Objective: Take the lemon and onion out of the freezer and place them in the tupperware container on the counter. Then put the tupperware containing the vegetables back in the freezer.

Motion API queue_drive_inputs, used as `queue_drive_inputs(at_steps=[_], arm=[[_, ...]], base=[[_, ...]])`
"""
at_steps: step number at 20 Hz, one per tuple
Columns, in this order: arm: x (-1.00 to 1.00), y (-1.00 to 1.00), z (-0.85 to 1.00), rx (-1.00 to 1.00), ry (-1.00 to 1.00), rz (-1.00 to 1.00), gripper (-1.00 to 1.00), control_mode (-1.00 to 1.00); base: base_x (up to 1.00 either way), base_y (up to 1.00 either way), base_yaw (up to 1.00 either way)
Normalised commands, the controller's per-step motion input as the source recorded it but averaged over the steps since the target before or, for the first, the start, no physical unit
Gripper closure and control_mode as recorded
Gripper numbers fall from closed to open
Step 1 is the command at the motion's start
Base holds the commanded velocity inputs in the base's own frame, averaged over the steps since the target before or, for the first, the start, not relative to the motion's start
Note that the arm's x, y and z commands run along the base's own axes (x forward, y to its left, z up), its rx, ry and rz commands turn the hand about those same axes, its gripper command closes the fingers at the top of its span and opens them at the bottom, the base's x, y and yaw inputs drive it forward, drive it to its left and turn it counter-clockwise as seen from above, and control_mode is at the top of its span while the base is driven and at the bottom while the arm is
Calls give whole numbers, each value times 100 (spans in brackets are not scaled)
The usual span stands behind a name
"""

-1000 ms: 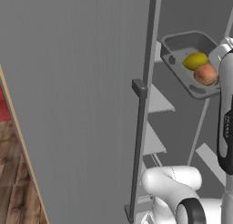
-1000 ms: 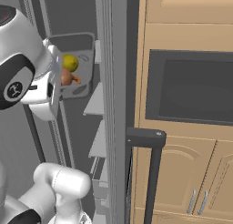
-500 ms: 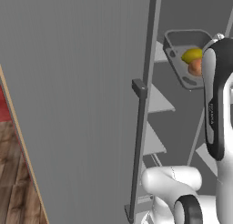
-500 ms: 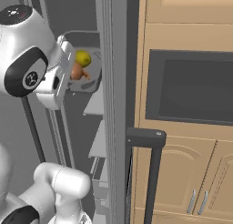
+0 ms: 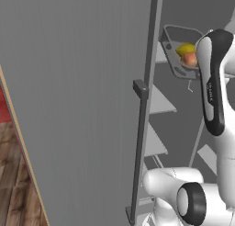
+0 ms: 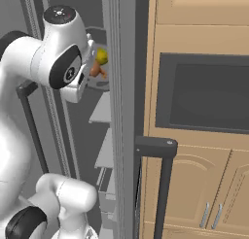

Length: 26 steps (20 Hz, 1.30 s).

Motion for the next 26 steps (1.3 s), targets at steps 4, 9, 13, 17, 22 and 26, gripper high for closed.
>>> queue_drive_inputs(at_steps=[4, 9, 13, 17, 22, 26], arm=[[68, 0, 0, 6, 0, 0, 100, -100], [71, 0, 0, 0, 0, 0, 100, -100], [79, -3, 0, 0, 0, 1, 100, -100], [78, -2, 0, 0, 0, 2, 100, -100], [74, -9, 0, 0, 0, 4, 100, -100], [68, -16, -1, 0, 0, 7, 100, -100]], base=[[0, 0, 0], [0, 0, 0], [0, 0, 0], [0, 0, 0], [0, 0, 0], [0, 0, 0]])
